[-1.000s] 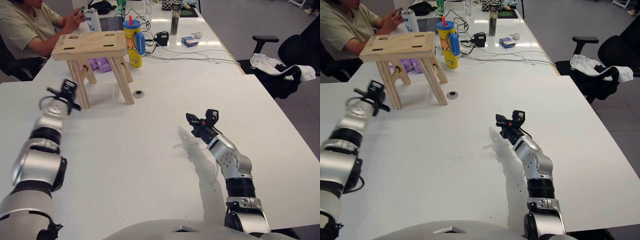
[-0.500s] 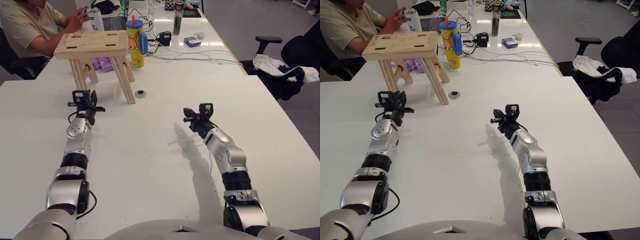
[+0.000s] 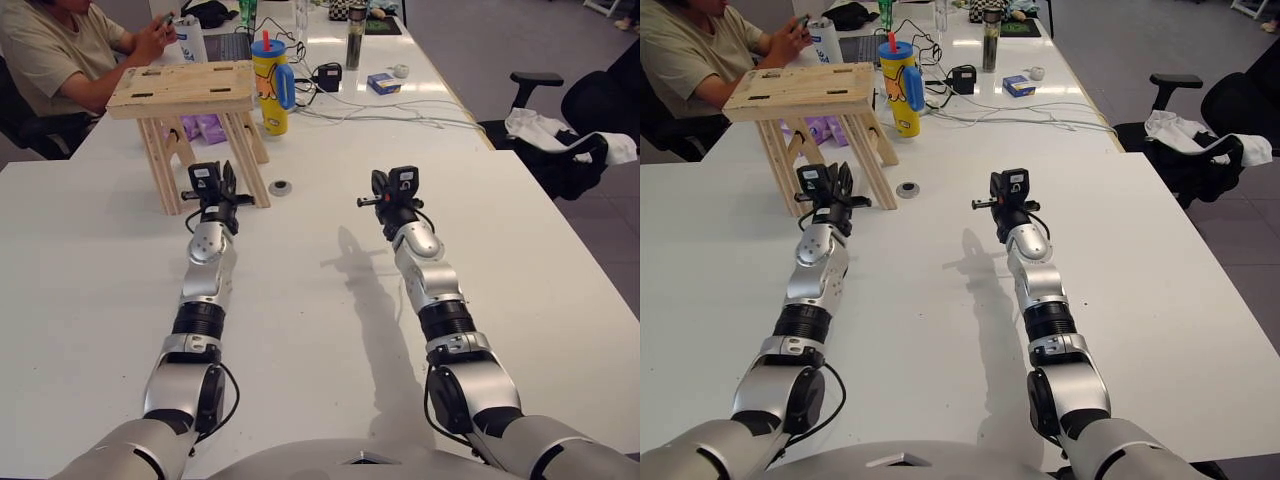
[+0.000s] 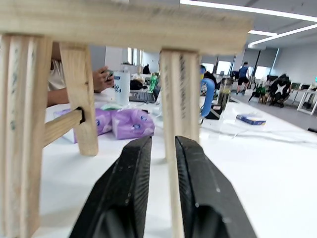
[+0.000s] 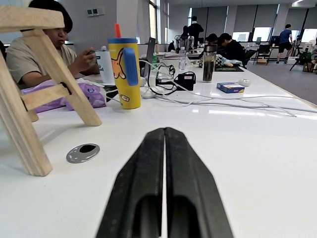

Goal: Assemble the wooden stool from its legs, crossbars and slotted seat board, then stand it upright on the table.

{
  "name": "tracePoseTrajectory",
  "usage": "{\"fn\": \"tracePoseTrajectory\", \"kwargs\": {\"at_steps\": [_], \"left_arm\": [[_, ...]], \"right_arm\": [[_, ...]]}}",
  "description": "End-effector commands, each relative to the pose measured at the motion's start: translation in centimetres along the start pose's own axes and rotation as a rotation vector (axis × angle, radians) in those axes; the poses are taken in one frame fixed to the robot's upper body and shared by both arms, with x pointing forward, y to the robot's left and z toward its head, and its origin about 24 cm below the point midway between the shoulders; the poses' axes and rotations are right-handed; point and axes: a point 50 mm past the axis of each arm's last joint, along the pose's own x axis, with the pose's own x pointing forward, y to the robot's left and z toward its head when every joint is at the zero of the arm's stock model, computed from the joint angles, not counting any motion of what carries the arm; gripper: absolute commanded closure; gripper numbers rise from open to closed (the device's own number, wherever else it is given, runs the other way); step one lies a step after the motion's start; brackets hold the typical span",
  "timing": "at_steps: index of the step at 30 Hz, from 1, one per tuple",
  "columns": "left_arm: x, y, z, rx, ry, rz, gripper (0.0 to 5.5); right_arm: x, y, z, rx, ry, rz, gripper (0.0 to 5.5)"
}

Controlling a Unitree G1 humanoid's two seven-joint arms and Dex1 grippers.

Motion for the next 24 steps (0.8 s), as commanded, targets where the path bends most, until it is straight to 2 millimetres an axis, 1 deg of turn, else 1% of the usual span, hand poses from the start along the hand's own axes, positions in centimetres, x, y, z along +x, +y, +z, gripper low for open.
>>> {"fn": "tracePoseTrajectory", "kwargs": {"at_steps": [1, 2, 4, 7, 10, 12, 14, 20, 24], "left_arm": [[-0.5, -1.6, -0.8, -0.099, -0.003, 0.014, 4.59], [-0.7, -2.2, -1.4, -0.115, 0.012, 0.002, 4.59], [-0.9, -3.4, -2.3, -0.08, 0.036, -0.041, 4.59], [-1.2, -4.7, -2.8, -0.068, 0.04, -0.079, 4.59], [-1.5, -5.8, -3.7, -0.07, 0.065, -0.095, 4.59], [-1.5, -6.5, -3.7, -0.058, 0.052, -0.127, 4.59], [-1.4, -6.6, -3.7, -0.052, 0.048, -0.143, 4.59], [-1.6, -6.5, -4.5, -0.039, 0.072, -0.157, 4.59], [-1.5, -6.6, -4.4, -0.032, 0.054, -0.154, 4.59]], "right_arm": [[0.3, 1.7, -0.6, -0.001, -0.045, 0.017, 5.5], [0.1, 2.0, -1.1, 0.006, -0.053, 0.007, 5.5], [0.0, 2.6, -1.9, 0.03, -0.049, 0.0, 5.5], [0.1, 3.5, -2.7, 0.03, -0.044, 0.037, 5.5], [-0.2, 3.9, -3.5, 0.067, -0.029, 0.048, 5.5], [-0.2, 4.4, -3.8, 0.063, -0.027, 0.061, 5.5], [-0.1, 4.6, -3.9, 0.064, -0.027, 0.072, 5.5], [0.1, 5.2, -4.1, 0.067, -0.015, 0.108, 5.5], [0.1, 5.5, -3.9, 0.044, -0.027, 0.125, 5.5]]}}
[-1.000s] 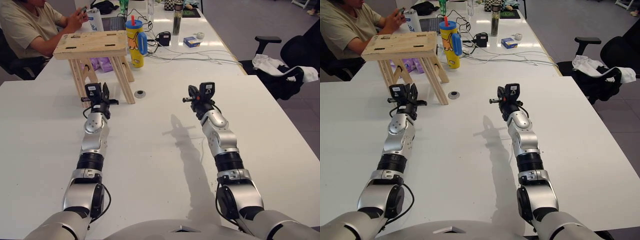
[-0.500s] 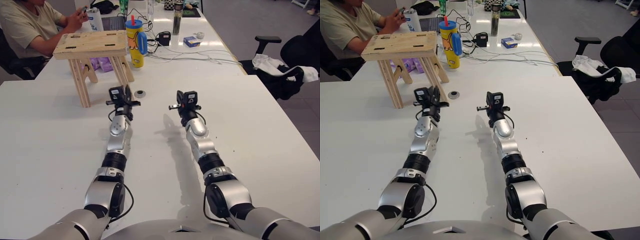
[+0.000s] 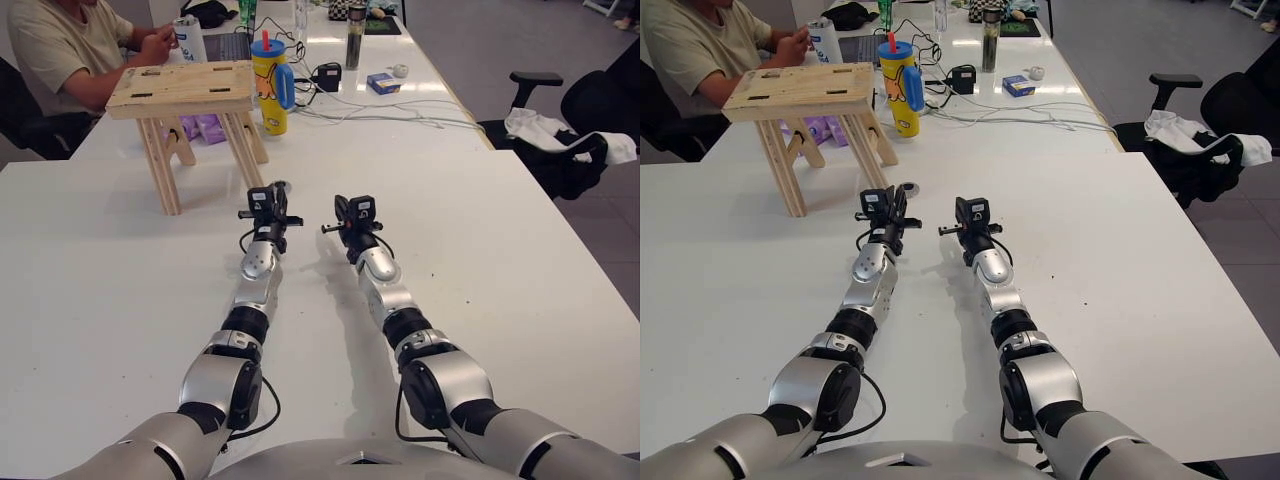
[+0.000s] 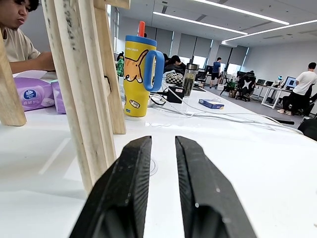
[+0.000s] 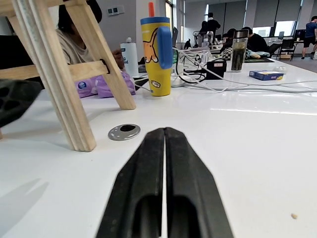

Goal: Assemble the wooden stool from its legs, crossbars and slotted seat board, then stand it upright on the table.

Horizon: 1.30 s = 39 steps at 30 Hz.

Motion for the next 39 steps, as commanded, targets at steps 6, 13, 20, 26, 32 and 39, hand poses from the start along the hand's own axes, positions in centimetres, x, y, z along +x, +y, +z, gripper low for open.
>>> {"fn": "tracePoseTrajectory", "kwargs": {"at_steps": [6, 13, 20, 26, 32, 39], "left_arm": [[-0.1, -0.5, -0.1, 0.028, -0.012, -0.035, 4.59], [-0.5, -0.8, -0.8, 0.036, 0.009, -0.052, 4.59], [-0.5, -0.8, -0.6, 0.04, 0.0, -0.054, 4.59], [-0.6, -0.8, -0.5, 0.044, -0.007, -0.059, 4.59], [-0.7, -0.8, -0.6, 0.041, -0.001, -0.066, 4.59], [-0.7, -0.8, -0.6, 0.042, 0.004, -0.068, 4.59]], "right_arm": [[0.2, 0.4, 0.4, -0.033, -0.026, 0.017, 5.5], [0.0, 1.0, 0.0, -0.036, -0.019, 0.03, 5.5], [-0.1, 1.2, -0.1, -0.038, -0.021, 0.037, 5.5], [-0.2, 0.6, 0.0, -0.046, -0.02, 0.019, 5.5], [-0.3, 0.4, -0.1, -0.047, -0.018, 0.017, 5.5], [-0.3, 0.5, -0.2, -0.05, -0.012, 0.016, 5.5]]}}
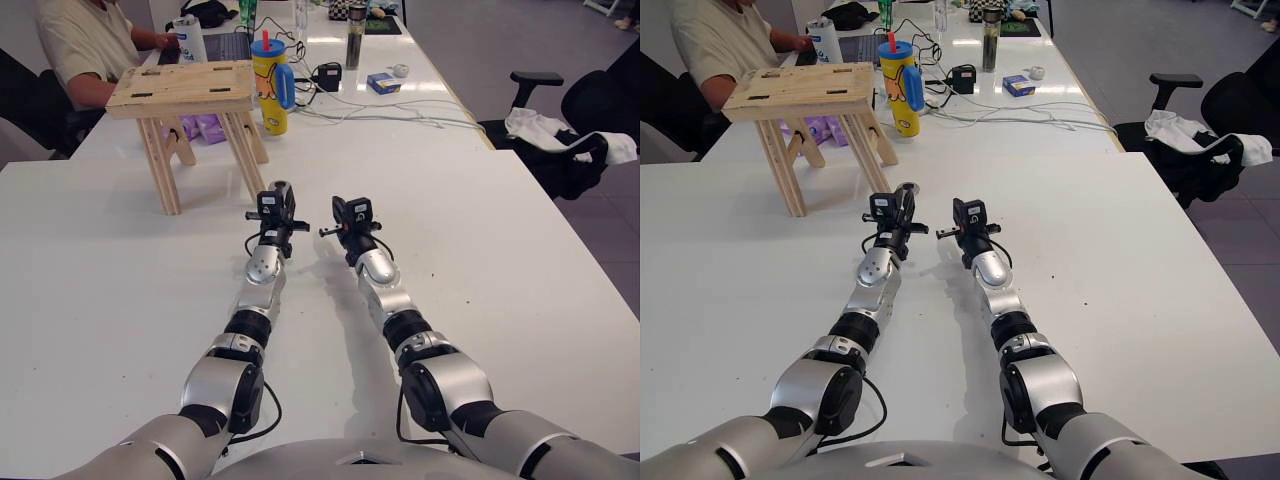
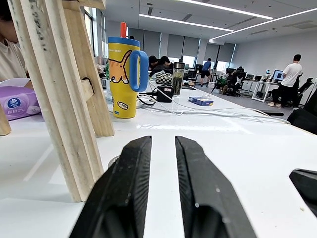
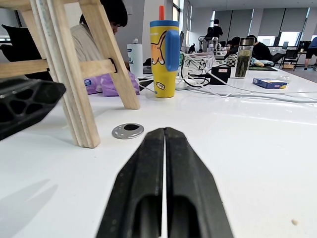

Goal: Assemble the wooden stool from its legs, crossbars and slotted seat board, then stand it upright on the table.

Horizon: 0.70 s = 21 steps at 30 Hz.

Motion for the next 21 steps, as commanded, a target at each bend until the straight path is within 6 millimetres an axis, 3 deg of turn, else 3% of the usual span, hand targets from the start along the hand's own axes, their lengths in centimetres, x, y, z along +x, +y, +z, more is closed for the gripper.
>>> {"fn": "tracePoseTrajectory", "kwargs": {"at_steps": [1, 9, 13, 21], "left_arm": [[-0.3, 0.1, -0.3, 0.003, 0.015, -0.004, 4.59], [-0.2, 0.2, -0.3, 0.005, 0.021, 0.0, 4.59], [-0.1, 0.5, -0.1, 0.005, 0.016, 0.021, 4.59], [-0.1, 3.3, 0.4, 0.062, -0.001, 0.095, 4.61]], "right_arm": [[-0.1, 0.1, -0.1, -0.004, 0.004, -0.002, 5.5], [-0.1, -0.1, 0.0, -0.005, 0.001, -0.01, 5.5], [0.0, -1.3, 0.1, 0.028, 0.014, -0.031, 5.5], [-0.3, -3.1, 0.6, -0.003, -0.001, -0.059, 4.22]]}}
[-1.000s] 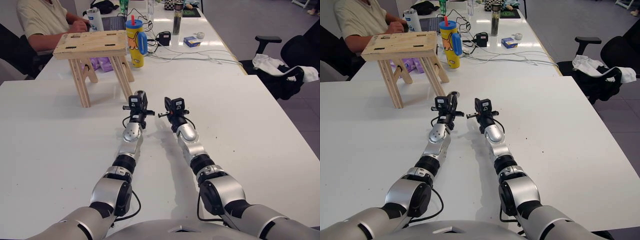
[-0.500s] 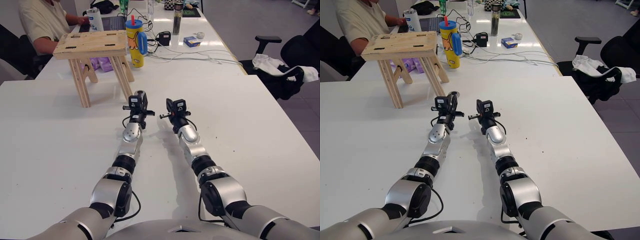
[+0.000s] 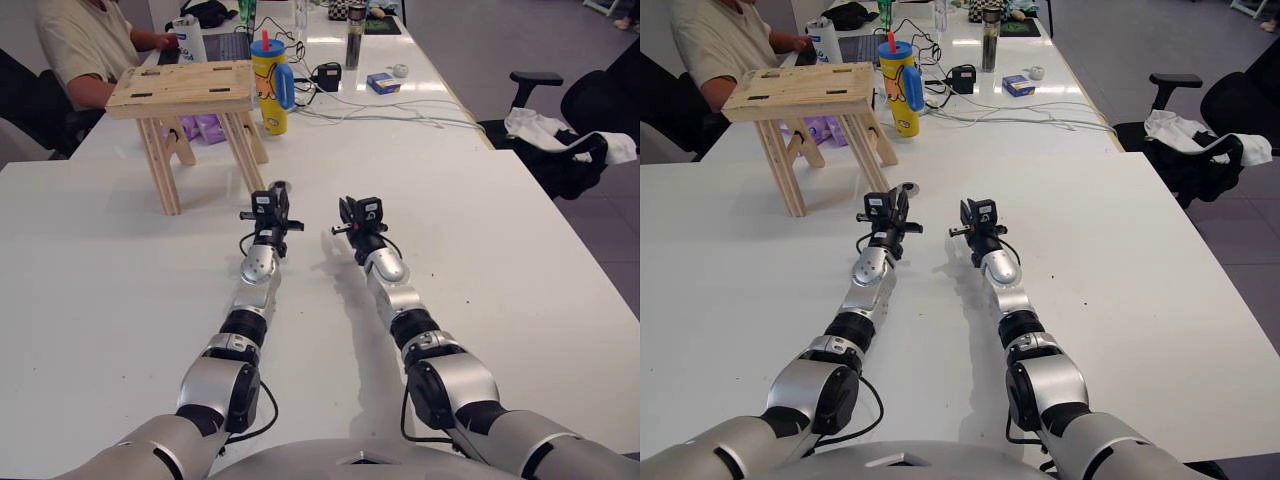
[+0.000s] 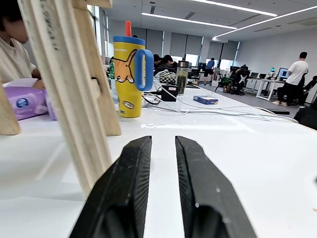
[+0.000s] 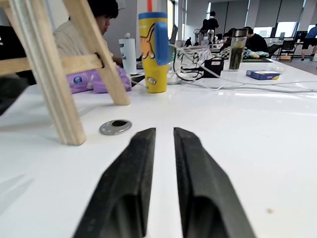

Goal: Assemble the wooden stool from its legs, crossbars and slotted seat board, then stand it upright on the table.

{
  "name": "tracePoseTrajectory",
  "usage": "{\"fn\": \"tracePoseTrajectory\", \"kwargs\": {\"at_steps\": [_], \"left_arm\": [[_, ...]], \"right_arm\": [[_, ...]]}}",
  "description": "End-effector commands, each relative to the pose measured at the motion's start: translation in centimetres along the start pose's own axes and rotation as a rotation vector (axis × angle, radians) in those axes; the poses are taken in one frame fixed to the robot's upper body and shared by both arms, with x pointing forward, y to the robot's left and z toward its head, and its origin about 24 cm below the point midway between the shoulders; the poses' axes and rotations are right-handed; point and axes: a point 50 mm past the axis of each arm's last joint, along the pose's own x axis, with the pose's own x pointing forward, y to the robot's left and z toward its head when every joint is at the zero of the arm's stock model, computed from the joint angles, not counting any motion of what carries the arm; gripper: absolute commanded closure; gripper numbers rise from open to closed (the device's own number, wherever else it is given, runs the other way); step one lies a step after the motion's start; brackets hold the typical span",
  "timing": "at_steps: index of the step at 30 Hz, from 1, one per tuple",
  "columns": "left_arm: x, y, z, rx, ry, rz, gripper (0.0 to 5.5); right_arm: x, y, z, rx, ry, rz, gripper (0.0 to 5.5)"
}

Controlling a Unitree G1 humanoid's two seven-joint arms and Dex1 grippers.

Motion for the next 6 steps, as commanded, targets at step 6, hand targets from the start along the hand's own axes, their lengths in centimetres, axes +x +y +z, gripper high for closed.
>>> {"fn": "tracePoseTrajectory", "kwargs": {"at_steps": [6], "left_arm": [[-0.38, 1.81, -0.15, 0.049, 0.011, 0.057, 4.61]], "right_arm": [[-0.1, -1.3, 0.72, -0.066, -0.029, -0.054, 4.04]]}}
